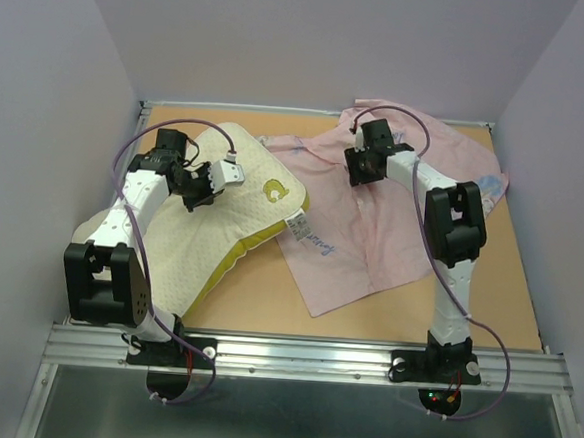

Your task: Put the pillow into the pillowcase

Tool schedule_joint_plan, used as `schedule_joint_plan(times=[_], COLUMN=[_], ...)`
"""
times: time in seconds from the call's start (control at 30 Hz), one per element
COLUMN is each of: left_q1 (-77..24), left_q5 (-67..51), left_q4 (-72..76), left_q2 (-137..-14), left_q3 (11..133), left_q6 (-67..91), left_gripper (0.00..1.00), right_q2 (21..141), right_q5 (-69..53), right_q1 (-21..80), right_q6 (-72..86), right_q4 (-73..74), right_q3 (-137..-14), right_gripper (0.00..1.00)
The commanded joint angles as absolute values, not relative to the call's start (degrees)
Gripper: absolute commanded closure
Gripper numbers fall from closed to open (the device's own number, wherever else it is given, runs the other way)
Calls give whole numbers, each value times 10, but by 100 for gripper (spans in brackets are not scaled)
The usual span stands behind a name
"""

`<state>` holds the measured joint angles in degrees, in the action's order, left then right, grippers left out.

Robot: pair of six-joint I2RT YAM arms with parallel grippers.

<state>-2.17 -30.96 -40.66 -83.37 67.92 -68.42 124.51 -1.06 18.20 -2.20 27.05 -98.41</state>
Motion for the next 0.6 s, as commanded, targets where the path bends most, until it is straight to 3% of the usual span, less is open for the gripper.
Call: schedule_joint_plan(times=[0.0, 0.1, 0.27, 0.4, 0.5, 0.57], left_q1=[-22, -22, -23, -24, -25, -29], left_q5=[-321, -319, -318, -317, -317, -326], left_q4=[-373, -371, -367, -370, -373, -374], left_q2=[-801, -802, -807, -811, -813, -811], left_q3=[674, 674, 681, 689, 692, 694], left_q6=[-692, -694, -694, -699, -704, -711], left_gripper=[100, 100, 100, 100, 100, 100], right_q2=[1250, 1252, 1242, 1210, 1189, 1178], right_q5=[45, 62, 73, 60, 64, 56], right_q1=[185, 185, 185, 185, 185, 185], right_q6=[-14, -18, -22, -27, -36, -40], right_q4=[268, 268, 269, 276, 279, 280], right_q3=[-992, -993, -987, -979, -974, -969], right_gripper=[49, 50, 79, 82, 99, 99])
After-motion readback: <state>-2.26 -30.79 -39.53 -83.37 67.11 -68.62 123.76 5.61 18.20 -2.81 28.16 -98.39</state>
